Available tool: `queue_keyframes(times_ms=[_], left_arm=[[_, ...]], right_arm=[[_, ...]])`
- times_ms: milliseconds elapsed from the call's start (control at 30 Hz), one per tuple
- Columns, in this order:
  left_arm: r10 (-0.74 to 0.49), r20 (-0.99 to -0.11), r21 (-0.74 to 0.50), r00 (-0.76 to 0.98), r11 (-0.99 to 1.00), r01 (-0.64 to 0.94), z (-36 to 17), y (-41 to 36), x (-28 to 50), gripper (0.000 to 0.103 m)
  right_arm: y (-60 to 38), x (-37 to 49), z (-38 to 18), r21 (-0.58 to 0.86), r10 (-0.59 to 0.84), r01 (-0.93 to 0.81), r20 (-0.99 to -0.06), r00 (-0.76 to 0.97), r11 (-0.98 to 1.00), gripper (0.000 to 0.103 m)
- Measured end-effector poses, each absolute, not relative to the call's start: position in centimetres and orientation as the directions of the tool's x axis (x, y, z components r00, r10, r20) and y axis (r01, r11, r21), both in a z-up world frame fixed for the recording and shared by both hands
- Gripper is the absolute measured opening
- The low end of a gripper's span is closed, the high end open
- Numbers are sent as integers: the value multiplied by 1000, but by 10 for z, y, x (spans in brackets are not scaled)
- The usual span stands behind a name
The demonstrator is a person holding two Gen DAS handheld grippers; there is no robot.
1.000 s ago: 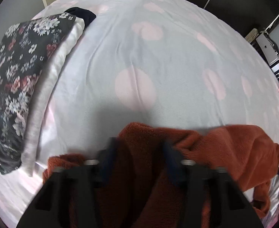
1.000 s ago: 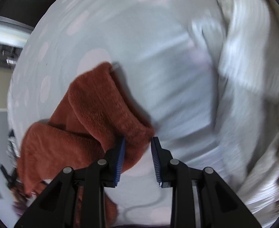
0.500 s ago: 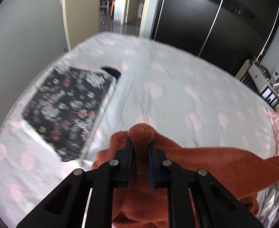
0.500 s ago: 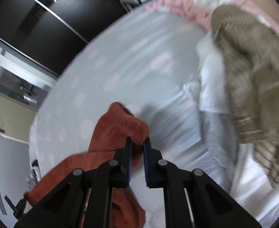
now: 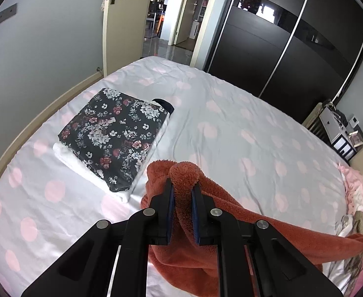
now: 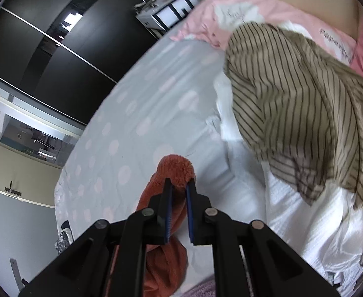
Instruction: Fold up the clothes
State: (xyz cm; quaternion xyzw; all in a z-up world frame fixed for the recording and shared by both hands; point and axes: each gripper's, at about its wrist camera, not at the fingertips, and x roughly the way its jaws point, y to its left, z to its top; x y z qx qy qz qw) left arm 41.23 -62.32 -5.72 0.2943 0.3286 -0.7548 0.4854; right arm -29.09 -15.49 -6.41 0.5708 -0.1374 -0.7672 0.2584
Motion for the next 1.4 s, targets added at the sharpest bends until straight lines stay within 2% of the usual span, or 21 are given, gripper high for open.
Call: queue_keyframes(times_ms=[267,467,500,533,567,633,800,1000,1033,1100,1133,1233,1267,1300,1400], left_arm=[[-556,-767,-151,-319,-326,933,-55,-657,369,13],[-599,-763,-56,-242,-311,949,-59,-725,294,13],[-609,-762,-31,-221,-307,951,-62,-738,279,12],[-619,-759,-6,-200,-301,954,-64,-751,264,5],[-641,-748,26,-172,-288,957,-65,-761,254,2],[-677,-725,58,-130,-248,967,-64,-786,238,2],[-595,-794,36,-125,-251,967,-90,-844,207,2],[-492,-858,42,-147,-352,935,-147,-850,206,4],[-480,-865,38,-149,-357,933,-156,-849,209,6],[-402,-902,12,-159,-391,920,-180,-843,217,20],[-375,-913,4,-161,-402,915,-188,-841,220,32],[-336,-929,10,-153,-437,899,-216,-826,232,38],[-322,-934,6,-153,-443,897,-225,-822,235,47],[-305,-940,0,-150,-443,896,-235,-819,237,51],[-293,-946,3,-138,-433,901,-256,-810,235,52]], right_arm=[[-188,-314,-91,446,-499,247,-837,-224,-860,10],[-275,-362,-102,316,-400,292,-866,-299,-903,10],[-290,-372,-107,297,-382,290,-871,-309,-910,10],[-305,-382,-112,277,-365,288,-875,-318,-917,10],[-319,-392,-116,258,-347,285,-879,-328,-923,10],[-349,-411,-126,219,-311,280,-885,-346,-935,10],[-403,-443,-155,176,-273,294,-902,-334,-939,10],[-436,-460,-183,165,-267,331,-918,-292,-929,16],[-434,-461,-183,179,-282,337,-916,-285,-924,18],[-430,-461,-181,195,-303,350,-909,-287,-916,20],[-427,-458,-177,188,-303,356,-904,-301,-915,21],[-414,-450,-170,184,-313,374,-895,-319,-909,21],[-409,-447,-169,179,-308,374,-896,-319,-910,21],[-405,-445,-168,173,-300,372,-899,-320,-912,21],[-395,-440,-165,172,-292,361,-904,-311,-916,21]])
